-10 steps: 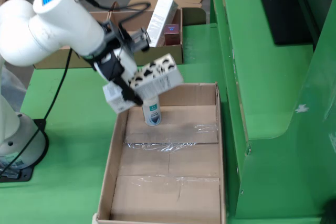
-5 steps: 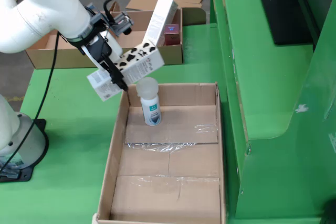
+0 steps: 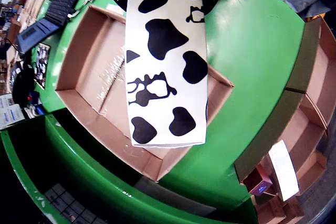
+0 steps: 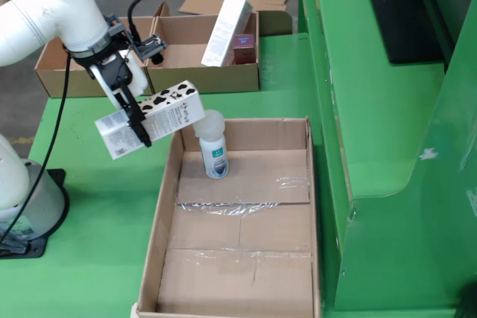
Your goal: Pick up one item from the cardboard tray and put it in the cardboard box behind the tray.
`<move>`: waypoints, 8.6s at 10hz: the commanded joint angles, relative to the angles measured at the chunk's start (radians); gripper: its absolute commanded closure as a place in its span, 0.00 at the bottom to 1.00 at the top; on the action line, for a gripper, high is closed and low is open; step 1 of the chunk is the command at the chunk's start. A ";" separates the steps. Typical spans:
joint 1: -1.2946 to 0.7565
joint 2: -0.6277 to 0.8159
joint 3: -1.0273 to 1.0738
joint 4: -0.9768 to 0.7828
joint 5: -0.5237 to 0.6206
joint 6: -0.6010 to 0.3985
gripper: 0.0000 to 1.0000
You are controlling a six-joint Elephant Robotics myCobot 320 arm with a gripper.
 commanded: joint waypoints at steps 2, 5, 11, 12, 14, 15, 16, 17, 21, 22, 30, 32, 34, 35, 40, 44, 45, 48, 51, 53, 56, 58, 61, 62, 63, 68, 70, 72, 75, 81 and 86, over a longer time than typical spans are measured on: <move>0.819 0.210 0.238 -0.346 -0.134 0.478 1.00; 1.163 0.031 0.630 -0.685 -0.194 0.763 1.00; 1.428 -0.044 0.546 -0.610 -0.176 0.818 1.00; 1.385 -0.132 0.603 -0.561 -0.151 0.706 1.00; 1.325 -0.273 0.748 -0.545 -0.114 0.576 1.00; 1.298 -0.391 0.871 -0.539 -0.084 0.486 1.00; 1.281 -0.480 0.954 -0.518 -0.060 0.402 1.00; 1.288 -0.509 0.954 -0.481 -0.052 0.370 1.00; 1.320 -0.611 0.954 -0.337 -0.048 0.308 1.00; 1.325 -0.631 0.954 -0.307 -0.050 0.308 1.00; 1.167 -0.682 0.626 -0.062 0.040 0.247 1.00; 1.163 -0.676 0.592 -0.036 0.038 0.248 1.00; 1.139 -0.691 0.526 0.018 0.047 0.245 1.00; 1.127 -0.706 0.496 0.048 0.051 0.244 1.00; 1.119 -0.854 0.560 0.086 0.069 0.241 1.00; 1.102 -0.953 0.582 0.145 0.089 0.226 1.00; 1.102 -0.953 0.582 0.145 0.089 0.226 1.00; 1.102 -0.953 0.582 0.145 0.089 0.226 1.00; 1.102 -0.953 0.582 0.145 0.089 0.226 1.00; 1.102 -0.953 0.582 0.145 0.089 0.226 1.00; 1.102 -0.953 0.582 0.145 0.089 0.226 0.90; 1.102 -0.953 0.582 0.145 0.089 0.226 0.70; 1.102 -0.953 0.582 0.145 0.089 0.226 0.40; 1.102 -0.953 0.582 0.145 0.089 0.226 0.30; 1.102 -0.953 0.582 0.145 0.089 0.226 0.20; 1.102 -0.953 0.582 0.145 0.089 0.226 0.00; 1.102 -0.953 0.582 0.145 0.089 0.226 0.00; 1.102 -0.953 0.582 0.145 0.089 0.226 0.00; 1.102 -0.953 0.582 0.145 0.089 0.226 0.00; 1.102 -0.953 0.582 0.145 0.089 0.226 0.00; 1.092 -0.860 0.586 0.051 0.065 0.242 0.00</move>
